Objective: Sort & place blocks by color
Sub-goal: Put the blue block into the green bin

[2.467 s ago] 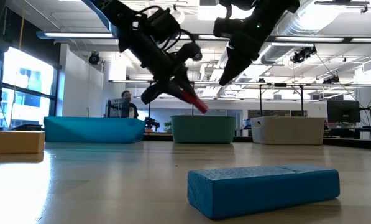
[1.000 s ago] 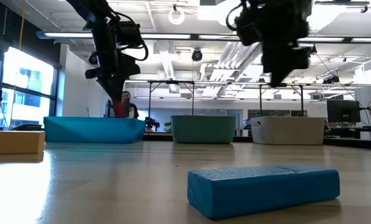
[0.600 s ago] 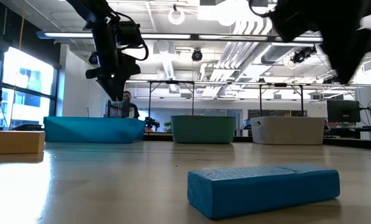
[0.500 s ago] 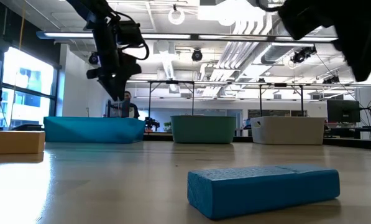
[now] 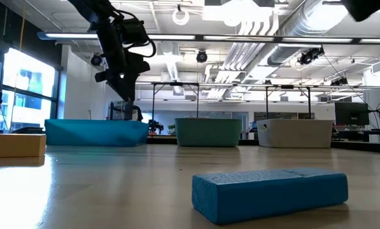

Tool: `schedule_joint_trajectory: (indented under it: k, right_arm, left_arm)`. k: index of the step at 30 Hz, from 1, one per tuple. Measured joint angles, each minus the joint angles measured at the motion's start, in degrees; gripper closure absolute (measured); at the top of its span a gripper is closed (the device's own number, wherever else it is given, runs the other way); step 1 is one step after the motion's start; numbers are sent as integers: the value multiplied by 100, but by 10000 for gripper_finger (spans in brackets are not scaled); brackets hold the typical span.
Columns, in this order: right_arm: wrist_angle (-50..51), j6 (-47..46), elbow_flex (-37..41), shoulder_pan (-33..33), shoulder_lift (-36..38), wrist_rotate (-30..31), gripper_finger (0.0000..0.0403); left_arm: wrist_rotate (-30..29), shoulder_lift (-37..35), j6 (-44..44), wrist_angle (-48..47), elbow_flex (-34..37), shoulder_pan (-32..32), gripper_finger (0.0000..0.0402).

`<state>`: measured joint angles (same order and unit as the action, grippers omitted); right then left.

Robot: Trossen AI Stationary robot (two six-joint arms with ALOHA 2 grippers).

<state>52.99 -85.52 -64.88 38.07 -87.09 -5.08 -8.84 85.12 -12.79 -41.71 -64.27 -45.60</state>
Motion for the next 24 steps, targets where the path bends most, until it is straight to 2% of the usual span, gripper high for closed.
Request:
schedule_joint_trajectory:
  k: [11,24]
  right_arm:
    - [131,-629,11,716,-98,-174,220]
    - [-112,-599,13,849,-961,-744,176]
  left_arm:
    - [-2,0,102,7,0,0,277]
    - [-4,0,102,5,0,0,277]
